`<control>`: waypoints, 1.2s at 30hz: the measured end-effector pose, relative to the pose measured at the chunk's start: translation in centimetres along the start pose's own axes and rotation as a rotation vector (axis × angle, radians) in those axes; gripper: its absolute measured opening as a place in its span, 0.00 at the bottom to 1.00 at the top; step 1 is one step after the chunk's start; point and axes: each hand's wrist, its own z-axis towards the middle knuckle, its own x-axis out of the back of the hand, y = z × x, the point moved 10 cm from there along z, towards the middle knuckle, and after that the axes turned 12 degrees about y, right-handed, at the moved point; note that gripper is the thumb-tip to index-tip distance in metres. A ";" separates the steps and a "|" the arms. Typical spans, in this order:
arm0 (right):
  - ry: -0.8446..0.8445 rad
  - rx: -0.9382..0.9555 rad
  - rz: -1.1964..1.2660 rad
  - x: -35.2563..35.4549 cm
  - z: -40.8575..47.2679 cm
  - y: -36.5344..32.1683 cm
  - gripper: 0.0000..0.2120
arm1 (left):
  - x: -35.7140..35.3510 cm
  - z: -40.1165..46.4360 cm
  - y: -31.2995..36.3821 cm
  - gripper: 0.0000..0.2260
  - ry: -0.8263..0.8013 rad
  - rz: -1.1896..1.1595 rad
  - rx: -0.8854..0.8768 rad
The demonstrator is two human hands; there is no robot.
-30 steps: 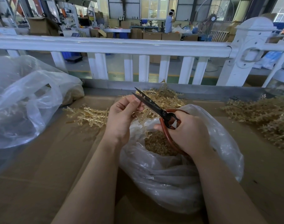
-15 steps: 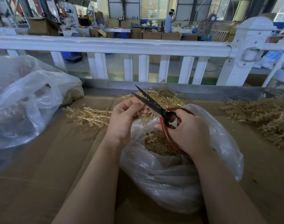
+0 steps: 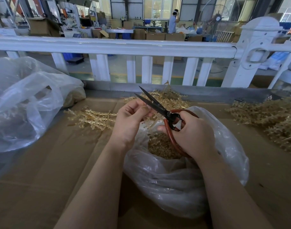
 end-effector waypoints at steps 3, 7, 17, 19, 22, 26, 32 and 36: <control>0.006 0.004 0.019 0.0 0.0 0.0 0.32 | -0.1 0.0 0.1 0.05 -0.012 -0.016 -0.004; 0.013 0.000 0.023 0.0 0.0 0.1 0.31 | -0.1 0.0 0.0 0.05 -0.009 -0.021 0.001; -0.006 -0.034 0.050 -0.8 0.0 0.8 0.34 | 0.1 0.0 -0.1 0.06 0.021 -0.027 0.030; -0.010 -0.117 0.148 -0.8 0.0 1.4 0.32 | 0.5 0.1 -0.5 0.05 0.056 -0.033 0.063; 0.000 -0.292 0.377 -0.7 0.1 2.4 0.24 | 1.1 0.3 -1.0 0.03 0.108 -0.026 0.104; -0.056 -0.377 0.529 -1.6 0.1 2.6 0.10 | 0.8 0.2 -1.1 0.04 0.094 -0.005 0.108; -0.175 -0.363 0.605 -2.9 -0.3 1.8 0.06 | 0.3 0.1 -1.1 0.03 0.049 -0.011 0.096; -0.174 -0.397 0.607 -3.0 -0.3 2.0 0.08 | -0.1 0.0 -1.2 0.07 0.024 -0.046 0.117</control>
